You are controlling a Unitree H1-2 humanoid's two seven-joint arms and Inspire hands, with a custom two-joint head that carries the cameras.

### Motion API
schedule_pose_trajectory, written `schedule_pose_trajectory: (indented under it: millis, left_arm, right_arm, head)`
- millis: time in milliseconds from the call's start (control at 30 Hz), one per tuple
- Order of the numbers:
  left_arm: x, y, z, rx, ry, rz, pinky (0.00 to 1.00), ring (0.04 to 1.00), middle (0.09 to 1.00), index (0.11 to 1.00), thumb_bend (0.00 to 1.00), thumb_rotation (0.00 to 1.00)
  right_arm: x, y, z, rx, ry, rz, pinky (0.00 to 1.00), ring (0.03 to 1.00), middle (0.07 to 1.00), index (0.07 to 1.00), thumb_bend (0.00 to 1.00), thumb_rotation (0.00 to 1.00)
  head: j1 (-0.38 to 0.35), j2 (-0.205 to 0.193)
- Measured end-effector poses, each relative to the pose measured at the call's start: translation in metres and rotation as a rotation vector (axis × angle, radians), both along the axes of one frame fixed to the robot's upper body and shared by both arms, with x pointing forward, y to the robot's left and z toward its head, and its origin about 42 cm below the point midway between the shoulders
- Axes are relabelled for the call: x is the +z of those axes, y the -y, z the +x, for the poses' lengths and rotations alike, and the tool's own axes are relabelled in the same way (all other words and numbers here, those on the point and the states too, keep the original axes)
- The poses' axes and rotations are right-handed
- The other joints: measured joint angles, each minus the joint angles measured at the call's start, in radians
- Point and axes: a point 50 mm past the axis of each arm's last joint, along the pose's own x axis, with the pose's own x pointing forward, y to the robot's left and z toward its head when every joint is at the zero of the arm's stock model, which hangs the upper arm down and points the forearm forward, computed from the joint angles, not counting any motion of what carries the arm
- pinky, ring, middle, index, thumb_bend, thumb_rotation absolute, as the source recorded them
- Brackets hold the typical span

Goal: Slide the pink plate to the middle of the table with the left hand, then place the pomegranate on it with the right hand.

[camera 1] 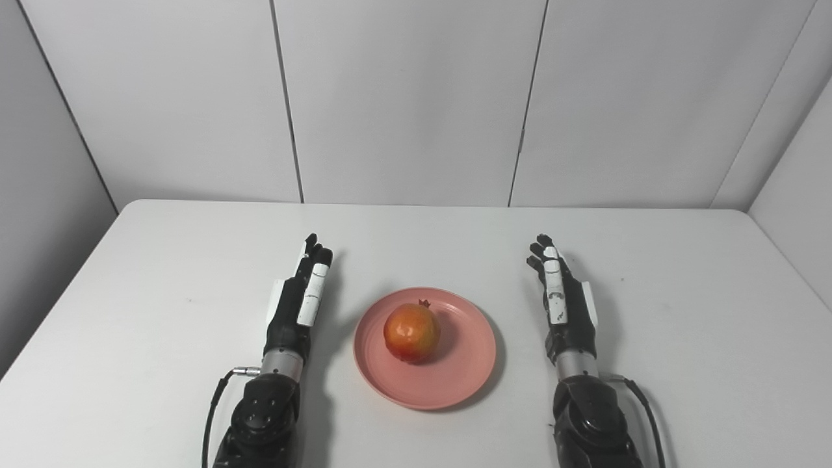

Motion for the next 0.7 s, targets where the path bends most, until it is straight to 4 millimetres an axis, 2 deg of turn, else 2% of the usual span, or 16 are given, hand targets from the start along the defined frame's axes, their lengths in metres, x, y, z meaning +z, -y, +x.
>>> schedule_pose_trajectory:
  millis: [500,700]
  left_arm:
    - [-0.0011,0.0066,-0.0018,0.025,0.03,0.009,1.0,1.0,1.0,1.0,0.9,1.0]
    - [-0.0028,0.0095,-0.0045,0.027,0.036,0.002,1.0,1.0,1.0,1.0,0.87,1.0]
  right_arm:
    - [0.0003,-0.0008,0.0002,0.025,0.0,0.07,1.0,0.946,0.947,0.952,0.84,1.0]
    - [0.0004,-0.0033,-0.0002,0.05,-0.011,0.066,1.0,0.946,0.947,0.943,0.82,1.0]
  head:
    - [0.0,0.0]
    - [0.0,0.002]
